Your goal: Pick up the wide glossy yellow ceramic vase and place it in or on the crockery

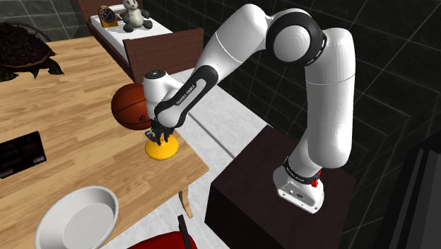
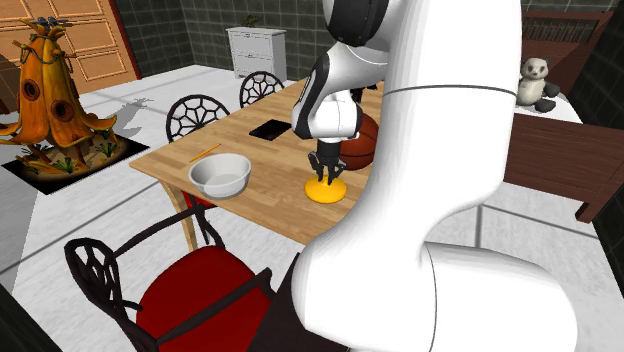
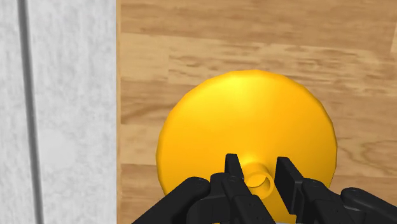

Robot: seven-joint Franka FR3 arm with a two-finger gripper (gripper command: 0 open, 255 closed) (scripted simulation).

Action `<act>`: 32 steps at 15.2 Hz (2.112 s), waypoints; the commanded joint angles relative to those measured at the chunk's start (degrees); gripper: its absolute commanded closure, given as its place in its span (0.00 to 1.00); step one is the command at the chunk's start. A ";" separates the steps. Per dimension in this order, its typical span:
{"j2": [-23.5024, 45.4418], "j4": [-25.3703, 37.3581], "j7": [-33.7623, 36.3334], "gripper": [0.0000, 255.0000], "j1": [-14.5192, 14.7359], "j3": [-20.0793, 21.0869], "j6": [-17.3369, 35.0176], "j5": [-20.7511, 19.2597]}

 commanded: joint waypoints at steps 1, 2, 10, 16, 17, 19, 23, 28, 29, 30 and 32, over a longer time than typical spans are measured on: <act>0.03 -0.01 0.00 1.00 -0.01 -0.01 -0.02 0.00; 0.03 -0.03 0.01 1.00 0.00 -0.02 0.00 0.00; -3.65 -0.24 -0.65 1.00 -0.74 0.92 -3.41 1.20; -7.09 0.01 -1.31 1.00 -1.35 1.70 -7.01 2.41; -7.64 0.09 -1.41 1.00 -1.43 1.82 -7.63 2.61; -8.71 0.30 -1.62 1.00 -1.61 2.03 -8.88 3.00; -10.75 0.87 -2.02 1.00 -1.91 2.41 -11.42 3.76; -13.11 1.86 -2.47 1.00 -2.22 2.78 -14.69 4.63; -13.56 2.10 -2.55 1.00 -2.27 2.84 -15.36 4.80; -13.99 2.35 -2.63 1.00 -2.32 2.90 -16.02 4.96; -14.83 2.89 -2.78 1.00 -2.42 3.00 -17.37 5.26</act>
